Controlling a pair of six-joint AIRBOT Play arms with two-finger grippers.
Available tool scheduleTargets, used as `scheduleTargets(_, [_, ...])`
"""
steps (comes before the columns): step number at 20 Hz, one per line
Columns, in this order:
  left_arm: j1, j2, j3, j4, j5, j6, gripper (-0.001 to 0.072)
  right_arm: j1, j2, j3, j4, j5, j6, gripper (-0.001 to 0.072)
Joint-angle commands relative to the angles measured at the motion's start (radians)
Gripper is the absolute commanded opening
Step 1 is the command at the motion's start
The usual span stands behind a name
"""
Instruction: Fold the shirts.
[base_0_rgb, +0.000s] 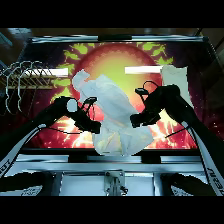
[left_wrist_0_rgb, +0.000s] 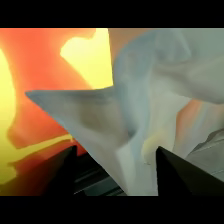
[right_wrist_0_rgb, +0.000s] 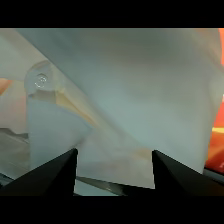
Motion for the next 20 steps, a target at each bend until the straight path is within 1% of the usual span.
scheduleTargets(1, [-0.006,0.001,-0.022,-0.010,0.034,-0.007,0.0397,0.040,-0.052,-0.007,0.068,0.020,-0.018,0.0584])
scheduleTargets(2, [-0.005,0.001,-0.022,-0.010,0.034,-0.006,0.0256,0.040,-0.069,-0.007,0.111,0.019,-0.034,0.0584])
scheduleTargets(3, [-0.003,0.001,-0.022,-0.010,0.033,0.005,0.0098,0.040,-0.083,-0.007,0.153,0.021,-0.047,0.0584])
scheduleTargets(4, [0.001,0.002,-0.022,-0.008,0.030,0.017,0.0047,0.043,-0.092,-0.007,0.177,0.021,-0.053,0.0584])
scheduleTargets(8, [0.045,0.014,-0.021,-0.002,0.027,0.020,0.0047,0.114,-0.093,-0.009,0.177,0.010,-0.056,0.0584])
scheduleTargets(11, [0.057,0.021,-0.021,-0.003,0.027,0.045,0.0046,0.191,-0.093,-0.048,0.176,0.093,-0.043,0.0584])
scheduleTargets(14, [0.055,0.021,-0.021,-0.008,0.027,0.047,0.0046,0.199,-0.097,-0.087,0.164,0.172,-0.014,0.0584])
scheduleTargets(15, [0.055,0.023,-0.021,-0.015,0.029,0.052,0.0046,0.199,-0.106,-0.089,0.136,0.174,-0.015,0.0584])
scheduleTargets(17, [0.055,0.028,-0.021,-0.026,0.034,0.095,0.0046,0.198,-0.136,-0.089,0.099,0.178,-0.011,0.0584])
scheduleTargets(20, [0.055,0.032,-0.021,-0.027,0.038,0.098,0.0046,0.199,-0.189,-0.089,0.127,0.178,0.007,0.0574])
